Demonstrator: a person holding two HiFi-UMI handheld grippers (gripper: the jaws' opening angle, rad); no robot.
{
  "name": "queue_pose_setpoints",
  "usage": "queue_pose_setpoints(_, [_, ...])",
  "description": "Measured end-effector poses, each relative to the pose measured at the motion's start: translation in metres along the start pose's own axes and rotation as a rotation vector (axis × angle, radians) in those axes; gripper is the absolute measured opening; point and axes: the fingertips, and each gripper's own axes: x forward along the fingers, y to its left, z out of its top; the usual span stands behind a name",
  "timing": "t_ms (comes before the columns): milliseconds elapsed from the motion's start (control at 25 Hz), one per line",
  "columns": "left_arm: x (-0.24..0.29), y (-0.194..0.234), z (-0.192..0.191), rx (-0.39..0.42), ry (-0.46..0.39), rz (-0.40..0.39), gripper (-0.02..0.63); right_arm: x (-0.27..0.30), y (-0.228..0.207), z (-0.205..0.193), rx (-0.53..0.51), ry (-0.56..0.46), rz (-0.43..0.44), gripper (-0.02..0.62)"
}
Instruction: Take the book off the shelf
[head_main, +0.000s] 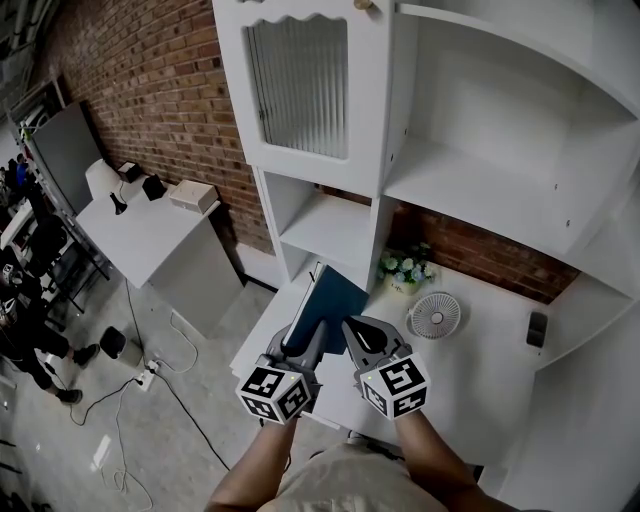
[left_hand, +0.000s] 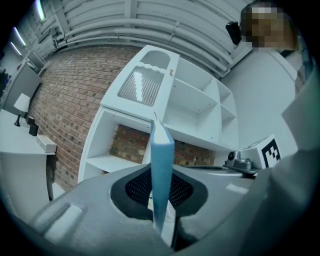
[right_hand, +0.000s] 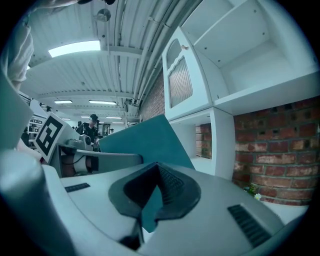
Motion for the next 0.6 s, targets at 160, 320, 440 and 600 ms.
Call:
queue_pose_setpoints(160, [-0.0003,0.0027,0.0004,0.002,-0.003,0.002,0.046,0.0029,0.0003,0.0004,0.010,-0.005,0.004,0.014])
queue_pose_setpoints(320, [-0.0010,0.0030,0.0004,0.008,-0.003,0.003,0.046,0.0034,0.0008,-0.0005,0.006,-0.001,0.009,0.014])
queue_pose_setpoints(440, [-0.0014,0.0039,-0.0002,0.007,-0.002,0.005,0.046,0.0035,0.0004,-0.0016,0.005,0.003,0.014,0.014])
queue_pose_setpoints(600, [-0.0008,0.0049,-0.0021,0.002,0.004,0.006,0.046,0.0040,-0.0030,-0.0013,0.006,0.006,0.010,0.014])
